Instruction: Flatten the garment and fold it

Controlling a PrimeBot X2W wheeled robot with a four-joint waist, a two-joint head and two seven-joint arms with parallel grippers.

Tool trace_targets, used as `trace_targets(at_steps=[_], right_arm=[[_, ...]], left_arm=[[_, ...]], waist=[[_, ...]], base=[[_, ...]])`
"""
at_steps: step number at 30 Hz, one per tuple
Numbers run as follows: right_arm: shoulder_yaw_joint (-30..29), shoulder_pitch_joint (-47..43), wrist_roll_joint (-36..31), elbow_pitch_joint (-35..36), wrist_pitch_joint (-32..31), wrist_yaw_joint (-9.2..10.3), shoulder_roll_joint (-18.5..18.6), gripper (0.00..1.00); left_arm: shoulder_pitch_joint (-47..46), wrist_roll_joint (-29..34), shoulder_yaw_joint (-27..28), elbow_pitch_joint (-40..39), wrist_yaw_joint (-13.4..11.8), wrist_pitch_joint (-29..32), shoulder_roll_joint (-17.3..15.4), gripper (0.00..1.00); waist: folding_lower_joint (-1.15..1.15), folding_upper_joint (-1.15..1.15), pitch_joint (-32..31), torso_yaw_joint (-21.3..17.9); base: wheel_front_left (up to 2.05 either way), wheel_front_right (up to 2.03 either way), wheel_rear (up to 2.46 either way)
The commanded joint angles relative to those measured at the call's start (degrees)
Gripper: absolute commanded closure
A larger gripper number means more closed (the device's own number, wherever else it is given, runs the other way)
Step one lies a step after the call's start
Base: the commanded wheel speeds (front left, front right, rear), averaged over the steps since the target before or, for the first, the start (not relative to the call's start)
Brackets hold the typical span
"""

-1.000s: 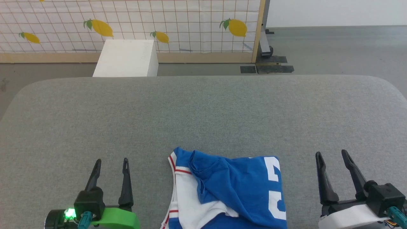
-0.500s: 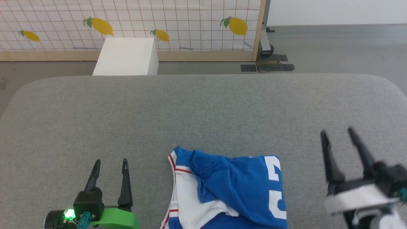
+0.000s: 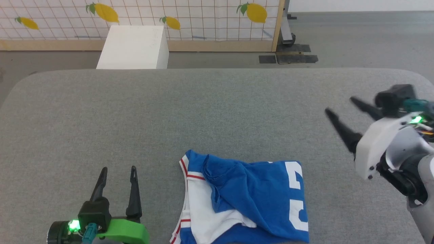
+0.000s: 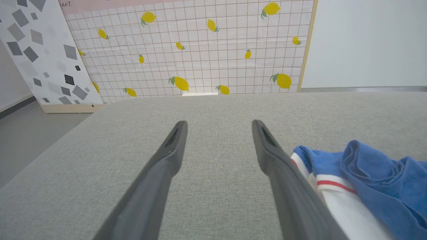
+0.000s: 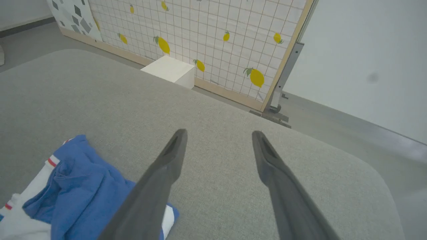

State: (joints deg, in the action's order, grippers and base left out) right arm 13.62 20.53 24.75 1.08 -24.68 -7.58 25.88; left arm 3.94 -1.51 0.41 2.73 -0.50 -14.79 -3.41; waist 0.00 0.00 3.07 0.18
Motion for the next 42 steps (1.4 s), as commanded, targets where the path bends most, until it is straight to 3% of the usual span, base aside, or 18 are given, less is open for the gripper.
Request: trace_targets(at_steps=[1,7,12,19,29,30,31,32,42], right_arm=[[2.29,1.22,3.53,-1.29,-3.85,0.09,1.31,0.00],[14.79,4.33,18.66,-2.85,-20.95,0.09,9.29,0.00],[20.24,5.70,25.65,-5.30,-26.83,0.09,11.44,0.00],[23.01,6.70,29.25,-11.52,-25.21,0.09,7.69,0.00],[29.96,5.09,29.74,-16.65,-20.07,0.09,5.43,0.00],[30.65,5.24,29.88,-16.50,-19.67,0.09,5.49,0.06],[31.29,5.57,29.93,-16.25,-18.71,0.09,5.64,0.83],[31.68,5.87,30.01,-16.15,-17.89,0.09,5.74,1.00],[34.26,12.68,30.49,-11.64,-8.63,0.09,8.52,1.00]], left_arm=[[-1.13,-0.03,-0.12,-0.26,0.07,-0.21,0.26,0.00],[-2.08,-0.05,-0.55,-0.55,-0.07,-0.21,0.34,0.00],[-3.35,-0.24,-1.18,-0.72,-0.26,-0.21,0.40,0.00],[-5.78,-0.61,-2.37,-0.22,-0.07,-0.21,0.47,0.00],[-7.34,-0.80,-2.25,-0.01,-0.27,-0.21,0.50,0.00],[-7.42,-0.78,-2.20,0.05,-0.30,-0.21,0.51,0.00],[-7.46,-0.70,-2.25,0.08,-0.41,-0.21,0.51,0.00],[-7.42,-0.65,-2.29,0.11,-0.50,-0.21,0.51,0.00],[-5.66,-0.36,-1.27,0.29,-0.64,-0.21,0.52,0.00]], waist=[[0.00,0.00,0.54,0.30],[0.00,0.00,2.43,1.27],[0.00,0.00,4.87,2.33],[0.00,0.00,8.08,4.44],[0.00,0.00,10.44,5.67],[0.00,0.00,10.47,5.59],[0.00,0.00,10.40,5.46],[0.00,0.00,10.23,5.33],[0.00,0.00,6.40,1.98]], base=[[0.00,0.00,0.00],[0.00,0.00,0.00],[0.00,0.00,0.00],[0.00,0.00,0.00],[0.00,0.00,0.00],[0.00,0.00,0.00],[0.00,0.00,0.00],[0.00,0.00,0.00],[0.00,0.00,0.00]])
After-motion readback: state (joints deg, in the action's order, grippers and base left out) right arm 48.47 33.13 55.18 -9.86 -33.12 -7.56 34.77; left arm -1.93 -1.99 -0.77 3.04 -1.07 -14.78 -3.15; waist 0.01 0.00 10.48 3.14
